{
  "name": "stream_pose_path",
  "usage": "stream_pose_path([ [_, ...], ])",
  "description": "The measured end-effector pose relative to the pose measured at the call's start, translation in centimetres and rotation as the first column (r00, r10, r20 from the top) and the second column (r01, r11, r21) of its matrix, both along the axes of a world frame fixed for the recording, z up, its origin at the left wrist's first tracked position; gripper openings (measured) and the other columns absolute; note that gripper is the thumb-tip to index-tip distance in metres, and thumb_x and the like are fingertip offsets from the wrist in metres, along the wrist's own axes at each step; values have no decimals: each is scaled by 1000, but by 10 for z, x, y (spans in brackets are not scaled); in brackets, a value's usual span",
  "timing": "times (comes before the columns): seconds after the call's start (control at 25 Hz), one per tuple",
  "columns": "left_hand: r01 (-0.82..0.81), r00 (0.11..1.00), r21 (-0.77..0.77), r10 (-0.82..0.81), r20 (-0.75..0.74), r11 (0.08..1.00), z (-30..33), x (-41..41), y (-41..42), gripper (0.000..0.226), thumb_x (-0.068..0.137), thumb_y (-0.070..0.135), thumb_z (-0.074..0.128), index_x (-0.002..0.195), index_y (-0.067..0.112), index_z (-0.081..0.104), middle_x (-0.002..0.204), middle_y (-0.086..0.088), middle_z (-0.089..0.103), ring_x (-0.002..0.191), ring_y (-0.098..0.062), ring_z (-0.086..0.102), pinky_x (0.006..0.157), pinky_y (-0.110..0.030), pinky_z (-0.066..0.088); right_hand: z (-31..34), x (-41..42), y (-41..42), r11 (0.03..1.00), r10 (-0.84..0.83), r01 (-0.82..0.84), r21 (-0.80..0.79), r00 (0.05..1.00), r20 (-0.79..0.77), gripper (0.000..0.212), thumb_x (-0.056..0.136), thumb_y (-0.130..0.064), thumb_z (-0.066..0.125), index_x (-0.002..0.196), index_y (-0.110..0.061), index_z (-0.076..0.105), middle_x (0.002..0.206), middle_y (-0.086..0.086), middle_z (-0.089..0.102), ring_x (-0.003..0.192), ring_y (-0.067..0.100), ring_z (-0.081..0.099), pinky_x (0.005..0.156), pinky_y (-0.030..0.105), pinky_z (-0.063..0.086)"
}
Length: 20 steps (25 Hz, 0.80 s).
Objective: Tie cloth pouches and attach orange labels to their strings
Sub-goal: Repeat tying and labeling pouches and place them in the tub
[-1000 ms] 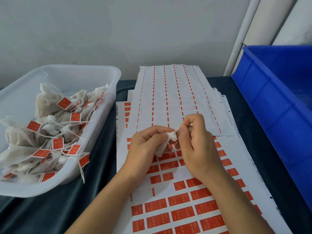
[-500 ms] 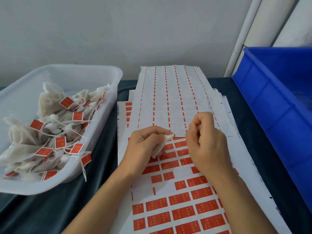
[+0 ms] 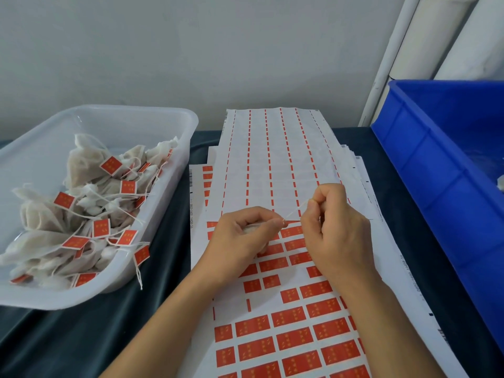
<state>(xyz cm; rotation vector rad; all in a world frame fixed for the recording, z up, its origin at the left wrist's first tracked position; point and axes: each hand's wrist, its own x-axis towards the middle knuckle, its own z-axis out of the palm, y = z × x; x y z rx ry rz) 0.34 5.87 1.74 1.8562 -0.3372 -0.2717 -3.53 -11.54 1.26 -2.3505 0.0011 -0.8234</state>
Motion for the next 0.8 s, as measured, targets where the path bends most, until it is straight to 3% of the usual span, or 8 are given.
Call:
stream_pose_path([
  [0.12, -1, 1000, -5, 1, 9, 1000, 0, 2, 2, 24, 104, 24, 62, 85, 27, 76, 81, 9, 76, 79, -11, 74, 71, -18, 59, 0, 2, -2, 997, 63, -59, 48, 994, -90, 7, 102, -36, 48, 100, -30, 46, 90, -12, 61, 74, 7, 63, 65, 16, 52],
  [0.24, 3, 1000, -24, -3, -3, 1000, 0, 4, 4, 23, 106, 17, 58, 89, 20, 72, 81, 2, 76, 79, -17, 75, 74, -25, 63, -1, 3, -2, 964, 157, -123, 237, 979, -131, 4, 102, -30, 54, 99, -31, 51, 103, -25, 63, 98, -1, 65, 74, 4, 49],
  [0.36, 9, 1000, -60, -10, -10, 998, 0, 3, 6, 23, 105, 17, 60, 86, 21, 71, 74, -2, 71, 75, -26, 70, 78, -37, 64, 0, 2, -4, 932, 187, -137, 335, 974, -125, 12, 99, -26, 64, 94, -34, 57, 97, -26, 67, 96, -3, 66, 75, 1, 48],
  [0.6, -36, 998, -97, 32, -45, 995, 2, 5, 6, 17, 103, 23, 65, 88, 17, 72, 70, 3, 68, 69, -18, 67, 85, -49, 65, 12, 3, -23, 885, 88, -61, 462, 995, -36, 4, 97, -34, 68, 100, -37, 66, 94, -27, 72, 84, 0, 73, 71, 2, 50],
  [0.8, -52, 998, -90, 49, -37, 995, 2, 3, 3, 19, 104, 28, 64, 90, 27, 77, 71, 1, 71, 74, -27, 71, 80, -39, 66, 20, -1, -21, 875, 122, -91, 476, 992, -35, 9, 97, -39, 68, 101, -46, 70, 98, -31, 72, 85, -2, 73, 71, 3, 50],
])
